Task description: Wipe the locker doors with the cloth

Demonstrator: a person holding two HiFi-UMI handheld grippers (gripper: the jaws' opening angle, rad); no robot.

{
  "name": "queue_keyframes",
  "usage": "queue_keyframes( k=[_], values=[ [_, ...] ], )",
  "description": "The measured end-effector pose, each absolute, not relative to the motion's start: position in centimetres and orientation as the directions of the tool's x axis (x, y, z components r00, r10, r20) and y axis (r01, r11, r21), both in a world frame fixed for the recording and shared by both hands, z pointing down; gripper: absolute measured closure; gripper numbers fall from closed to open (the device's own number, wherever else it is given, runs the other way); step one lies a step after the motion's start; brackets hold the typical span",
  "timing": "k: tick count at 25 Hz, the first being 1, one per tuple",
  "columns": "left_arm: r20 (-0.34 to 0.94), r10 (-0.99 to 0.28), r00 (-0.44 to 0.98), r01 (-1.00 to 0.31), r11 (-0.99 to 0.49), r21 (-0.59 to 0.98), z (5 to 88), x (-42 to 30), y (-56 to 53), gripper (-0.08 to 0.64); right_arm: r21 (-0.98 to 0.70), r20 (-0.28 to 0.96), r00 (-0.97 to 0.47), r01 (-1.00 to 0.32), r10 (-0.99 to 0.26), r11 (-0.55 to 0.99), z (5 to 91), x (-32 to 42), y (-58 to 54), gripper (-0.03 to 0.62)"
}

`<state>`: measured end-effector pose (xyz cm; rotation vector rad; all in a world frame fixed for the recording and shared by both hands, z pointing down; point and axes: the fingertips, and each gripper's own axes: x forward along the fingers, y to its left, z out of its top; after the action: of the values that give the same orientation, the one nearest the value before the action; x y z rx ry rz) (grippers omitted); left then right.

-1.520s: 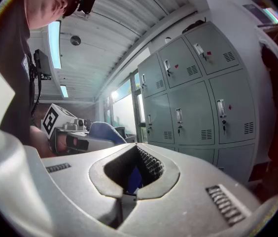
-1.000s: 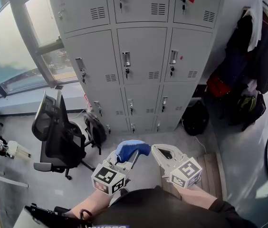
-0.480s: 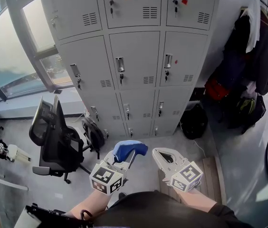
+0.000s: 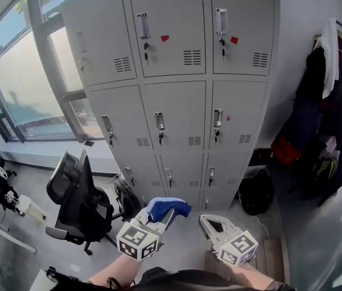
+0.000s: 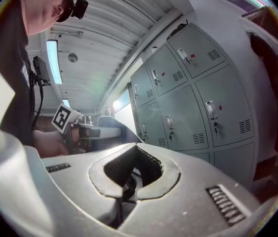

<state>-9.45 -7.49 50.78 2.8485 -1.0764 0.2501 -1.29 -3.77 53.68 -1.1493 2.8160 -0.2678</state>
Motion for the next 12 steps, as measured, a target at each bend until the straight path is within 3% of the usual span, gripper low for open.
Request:
queue_keyframes(
  k=[5,12],
  values=[
    [0.165,-0.655,0.738,-0.660,-0.751,-0.028,46.2,-10.9,-12.2,0.531,-0.234,-0.019,-0.719,-0.672,-0.695,0.702,53.0,-2.2,-6.2,0.591],
    [0.151,-0.570,0.807,-0.563,-0.821,-0.094,38.8,-13.6,-20.2,0.532,-0.143,-0.038,-0.733,-0.669,-0.679,0.730,54.4,-4.4,-13.2,0.591]
  ],
)
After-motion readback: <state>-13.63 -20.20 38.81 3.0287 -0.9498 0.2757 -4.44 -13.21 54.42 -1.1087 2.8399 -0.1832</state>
